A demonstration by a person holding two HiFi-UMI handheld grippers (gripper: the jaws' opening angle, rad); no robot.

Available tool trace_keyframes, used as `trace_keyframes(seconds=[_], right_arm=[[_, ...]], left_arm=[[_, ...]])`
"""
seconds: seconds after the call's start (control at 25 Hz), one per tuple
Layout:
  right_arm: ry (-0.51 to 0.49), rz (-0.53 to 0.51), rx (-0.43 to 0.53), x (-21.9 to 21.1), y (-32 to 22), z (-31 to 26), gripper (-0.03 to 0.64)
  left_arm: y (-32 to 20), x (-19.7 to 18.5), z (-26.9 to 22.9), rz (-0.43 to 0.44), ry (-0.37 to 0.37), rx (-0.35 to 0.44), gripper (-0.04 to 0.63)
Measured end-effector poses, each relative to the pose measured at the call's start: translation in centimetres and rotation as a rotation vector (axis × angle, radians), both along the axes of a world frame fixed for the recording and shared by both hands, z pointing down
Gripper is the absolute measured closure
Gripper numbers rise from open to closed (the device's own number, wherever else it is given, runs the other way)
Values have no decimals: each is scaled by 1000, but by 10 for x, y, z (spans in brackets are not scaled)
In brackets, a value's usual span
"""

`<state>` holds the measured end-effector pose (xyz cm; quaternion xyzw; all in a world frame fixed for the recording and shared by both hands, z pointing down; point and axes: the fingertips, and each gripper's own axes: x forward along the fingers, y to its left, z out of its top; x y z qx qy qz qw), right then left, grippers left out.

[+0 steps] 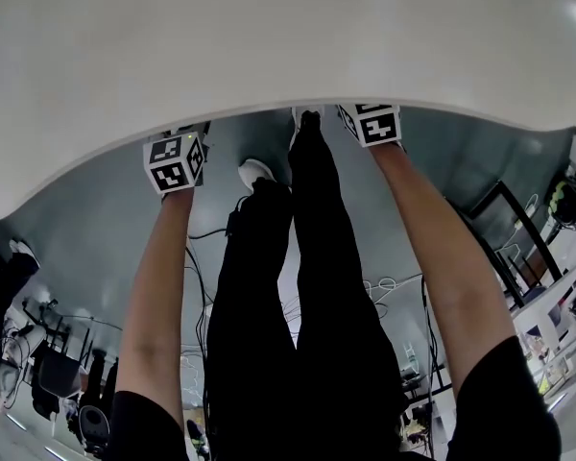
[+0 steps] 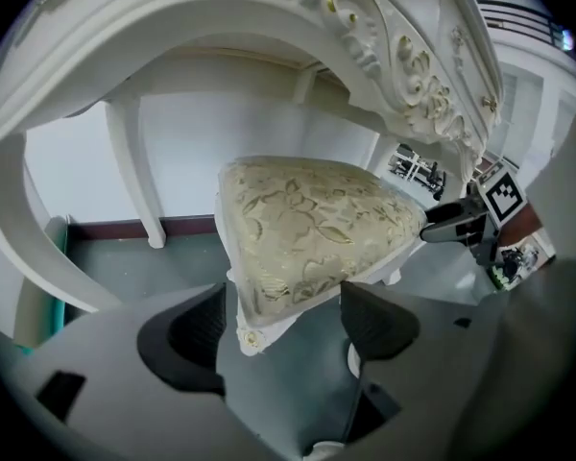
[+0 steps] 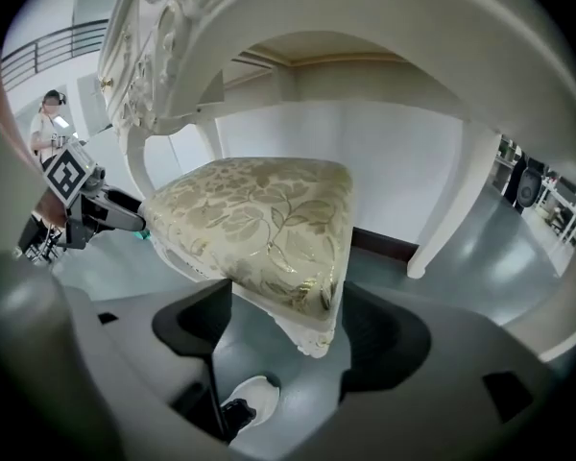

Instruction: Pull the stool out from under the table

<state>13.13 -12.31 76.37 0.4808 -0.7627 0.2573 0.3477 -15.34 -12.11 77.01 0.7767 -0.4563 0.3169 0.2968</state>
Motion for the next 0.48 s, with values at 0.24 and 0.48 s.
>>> trace_keyframes(seconds=[0.24,0.48], right_arm=[[-28,20,-15,-1,1,5,264],[-30,15,-21,2,4,0,265]], left_arm=[[-2,8,3,39,10,-17,228],[3,15,-1,36,-13,-18,228]])
